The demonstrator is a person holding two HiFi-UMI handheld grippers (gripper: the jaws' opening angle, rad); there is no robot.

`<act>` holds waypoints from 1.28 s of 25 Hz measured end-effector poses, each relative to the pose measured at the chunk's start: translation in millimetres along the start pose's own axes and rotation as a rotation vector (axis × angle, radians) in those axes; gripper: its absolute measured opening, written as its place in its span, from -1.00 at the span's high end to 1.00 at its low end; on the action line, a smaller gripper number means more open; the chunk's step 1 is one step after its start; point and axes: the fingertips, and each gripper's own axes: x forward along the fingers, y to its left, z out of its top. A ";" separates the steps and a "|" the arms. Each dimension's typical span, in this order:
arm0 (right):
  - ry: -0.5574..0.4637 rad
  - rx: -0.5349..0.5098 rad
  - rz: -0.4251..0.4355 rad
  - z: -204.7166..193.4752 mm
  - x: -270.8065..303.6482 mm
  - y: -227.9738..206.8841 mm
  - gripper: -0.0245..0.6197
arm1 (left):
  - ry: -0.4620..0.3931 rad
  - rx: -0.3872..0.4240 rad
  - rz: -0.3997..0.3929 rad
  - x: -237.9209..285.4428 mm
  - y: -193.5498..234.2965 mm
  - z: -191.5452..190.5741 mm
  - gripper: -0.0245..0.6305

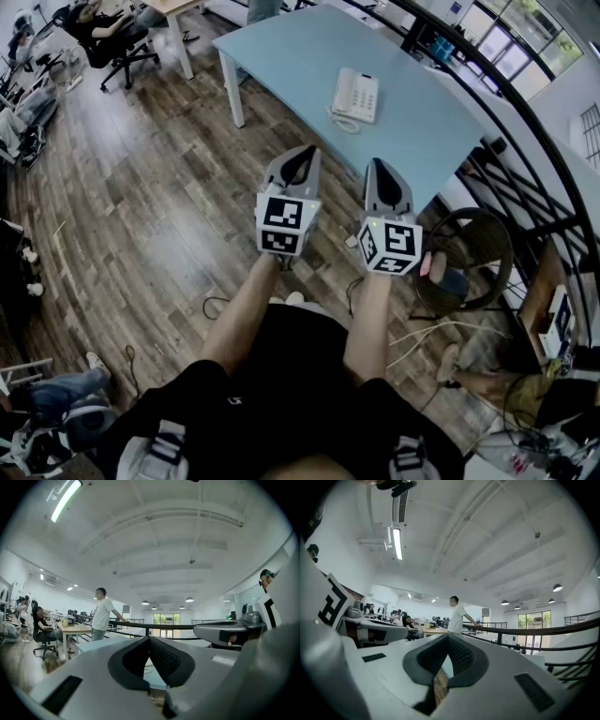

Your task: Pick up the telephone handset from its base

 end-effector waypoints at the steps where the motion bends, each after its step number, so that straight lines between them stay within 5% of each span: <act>1: -0.004 0.005 0.000 1.1 1.0 -1.5 0.94 | -0.002 -0.002 0.003 1.5 1.0 0.1 0.93; 32: -0.010 0.100 0.039 -31.7 75.9 -69.5 0.94 | -0.004 -0.044 0.034 88.0 23.2 -15.9 0.93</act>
